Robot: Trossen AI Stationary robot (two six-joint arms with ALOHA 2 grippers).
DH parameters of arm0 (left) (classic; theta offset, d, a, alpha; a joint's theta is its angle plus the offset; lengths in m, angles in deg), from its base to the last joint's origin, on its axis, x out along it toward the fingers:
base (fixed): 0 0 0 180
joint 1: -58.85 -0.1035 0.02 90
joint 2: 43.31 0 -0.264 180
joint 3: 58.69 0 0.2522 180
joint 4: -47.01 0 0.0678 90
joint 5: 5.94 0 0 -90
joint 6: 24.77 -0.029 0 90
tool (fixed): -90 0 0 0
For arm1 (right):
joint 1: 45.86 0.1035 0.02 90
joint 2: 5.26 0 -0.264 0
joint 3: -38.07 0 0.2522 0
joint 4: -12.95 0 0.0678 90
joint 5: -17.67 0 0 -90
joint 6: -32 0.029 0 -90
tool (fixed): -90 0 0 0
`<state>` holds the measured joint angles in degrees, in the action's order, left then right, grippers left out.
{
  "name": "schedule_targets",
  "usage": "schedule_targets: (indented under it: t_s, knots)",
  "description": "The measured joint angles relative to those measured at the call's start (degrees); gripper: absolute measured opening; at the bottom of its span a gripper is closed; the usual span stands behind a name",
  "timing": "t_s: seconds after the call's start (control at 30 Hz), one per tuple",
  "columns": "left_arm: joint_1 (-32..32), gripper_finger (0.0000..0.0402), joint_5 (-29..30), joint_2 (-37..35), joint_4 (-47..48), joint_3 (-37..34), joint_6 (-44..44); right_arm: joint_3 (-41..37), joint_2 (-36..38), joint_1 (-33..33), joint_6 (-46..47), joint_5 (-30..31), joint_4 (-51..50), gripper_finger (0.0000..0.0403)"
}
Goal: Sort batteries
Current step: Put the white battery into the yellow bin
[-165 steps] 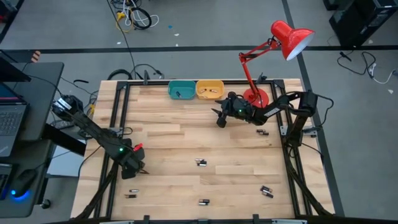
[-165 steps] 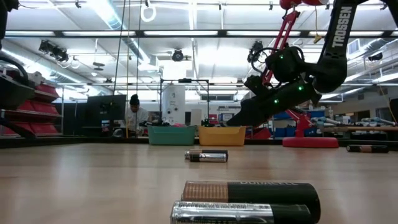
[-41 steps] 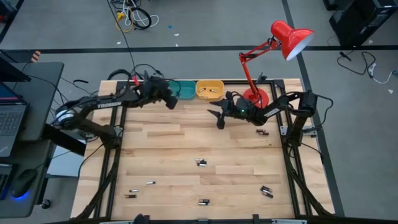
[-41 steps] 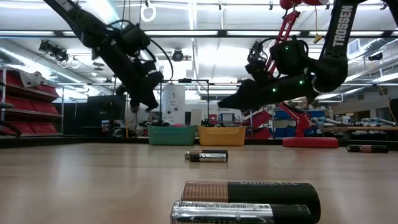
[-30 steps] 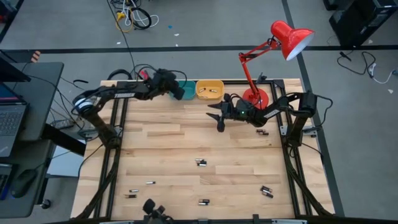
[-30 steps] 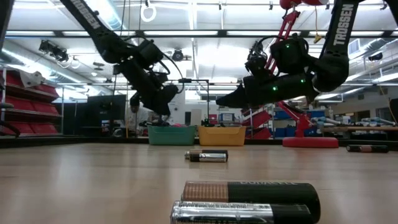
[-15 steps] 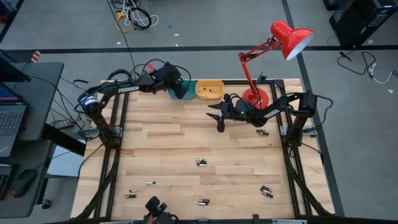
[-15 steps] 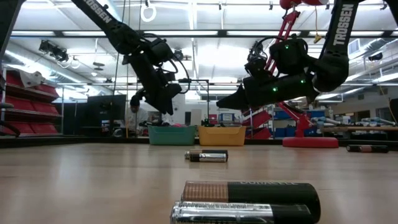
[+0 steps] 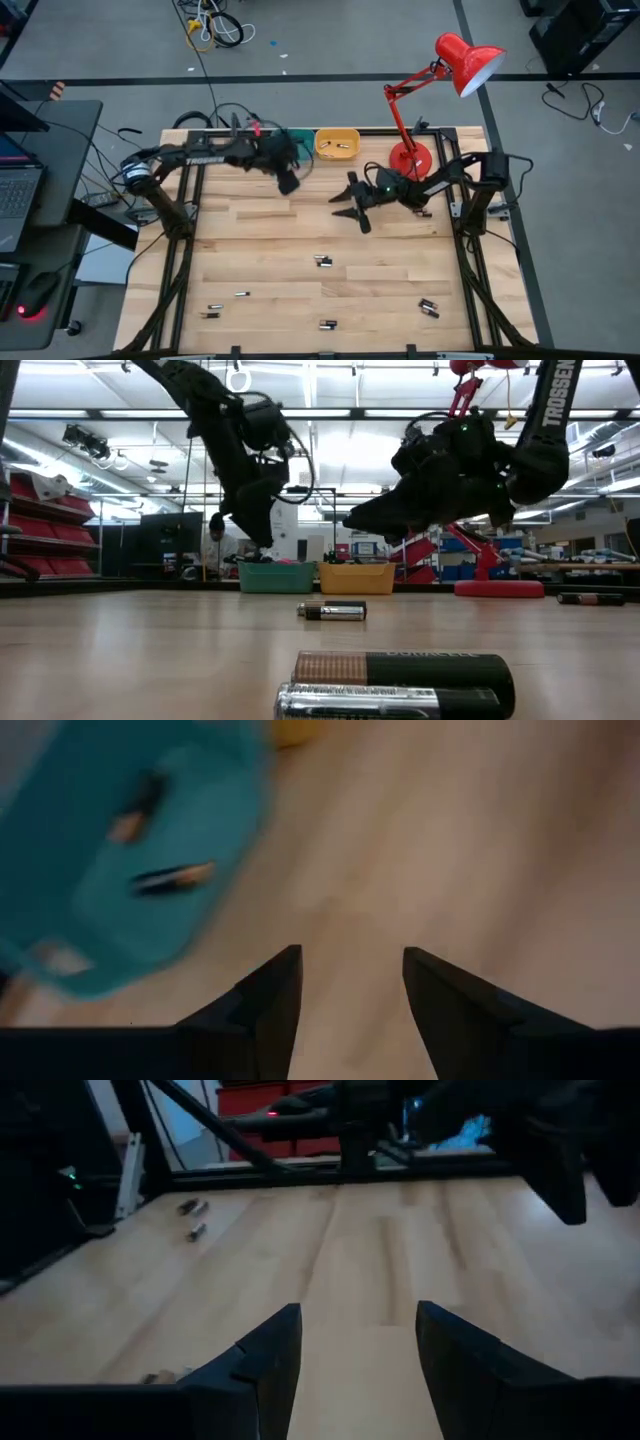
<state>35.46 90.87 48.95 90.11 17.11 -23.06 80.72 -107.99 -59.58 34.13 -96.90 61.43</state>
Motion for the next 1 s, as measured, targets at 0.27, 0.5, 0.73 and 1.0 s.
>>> schedule_targets:
  t_s: [0.27,0.5,0.73,1.0]
  knots:
    - [11.7,0.0190,0.4,-0.9,-15.1,-7.3,4.7,0.0,-0.2,10.9,0.6,12.2,-7.7,0.0179]
    - [19.1,0.0190,0.9,-0.9,-20.2,-9.8,10.4,0.0,-0.2,15.7,3.2,18.9,-8.8,0.0178]
    - [27.1,0.0190,5.6,-0.9,-7.7,-9.9,22.2,0.0,-0.2,18.7,4.5,22.3,-9.1,0.0178]
    - [40.6,0.0190,4.3,-0.9,2.9,-9.9,42.5,0.0,-0.2,21.0,5.4,22.4,-9.1,0.0178]
